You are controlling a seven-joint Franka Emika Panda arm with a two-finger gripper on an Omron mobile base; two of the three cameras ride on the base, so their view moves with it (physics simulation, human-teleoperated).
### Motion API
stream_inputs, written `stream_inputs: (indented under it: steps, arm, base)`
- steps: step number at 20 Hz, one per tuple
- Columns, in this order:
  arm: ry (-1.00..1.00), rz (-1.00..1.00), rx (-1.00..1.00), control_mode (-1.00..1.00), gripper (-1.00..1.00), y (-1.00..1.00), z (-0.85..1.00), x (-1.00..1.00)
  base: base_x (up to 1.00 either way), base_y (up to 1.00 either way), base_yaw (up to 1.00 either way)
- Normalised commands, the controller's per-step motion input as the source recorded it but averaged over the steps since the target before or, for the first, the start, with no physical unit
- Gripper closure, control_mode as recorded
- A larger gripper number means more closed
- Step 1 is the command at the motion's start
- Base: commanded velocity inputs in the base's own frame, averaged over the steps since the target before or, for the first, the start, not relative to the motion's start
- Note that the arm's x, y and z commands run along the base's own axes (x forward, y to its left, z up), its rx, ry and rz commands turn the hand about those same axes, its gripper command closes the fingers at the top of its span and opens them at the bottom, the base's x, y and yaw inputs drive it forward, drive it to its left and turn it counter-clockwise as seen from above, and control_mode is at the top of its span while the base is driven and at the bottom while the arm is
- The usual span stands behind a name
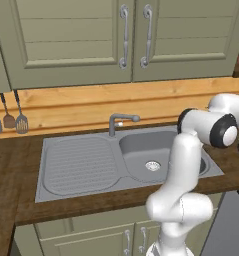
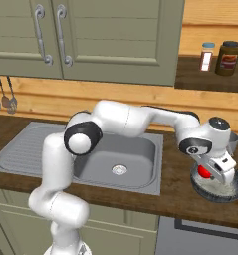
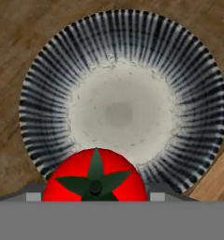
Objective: Pick the tomato from the sink and place it in the bowl. Then pick the bowl and place it in the microwave. Then close the microwave door and press the start button.
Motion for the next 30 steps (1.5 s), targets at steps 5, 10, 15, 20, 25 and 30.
stream_inputs:
  steps: [5, 10, 15, 20, 25, 30]
  arm:
    - [0.03, 0.00, 0.00, -1.00, 1.00, -0.05, -0.39, 0.20]
    - [0.05, 0.00, 0.00, -1.00, 1.00, 0.00, -0.57, 0.33]
    - [0.09, 0.00, 0.00, -1.00, 1.00, -0.11, -0.53, 0.28]
    - [0.07, 0.00, 0.00, -1.00, 1.00, -0.09, -0.28, 0.16]
    - [0.00, 0.00, 0.00, -1.00, -1.00, -0.06, 0.00, 0.03]
    - [-0.03, 0.00, 0.00, -1.00, -1.00, -0.01, 0.10, 0.00]
  base:
    - [0.00, 0.00, 0.00]
    - [0.00, 0.00, 0.00]
    - [0.00, 0.00, 0.00]
    - [0.00, 0.00, 0.00]
    - [0.00, 0.00, 0.00]
    - [0.00, 0.00, 0.00]
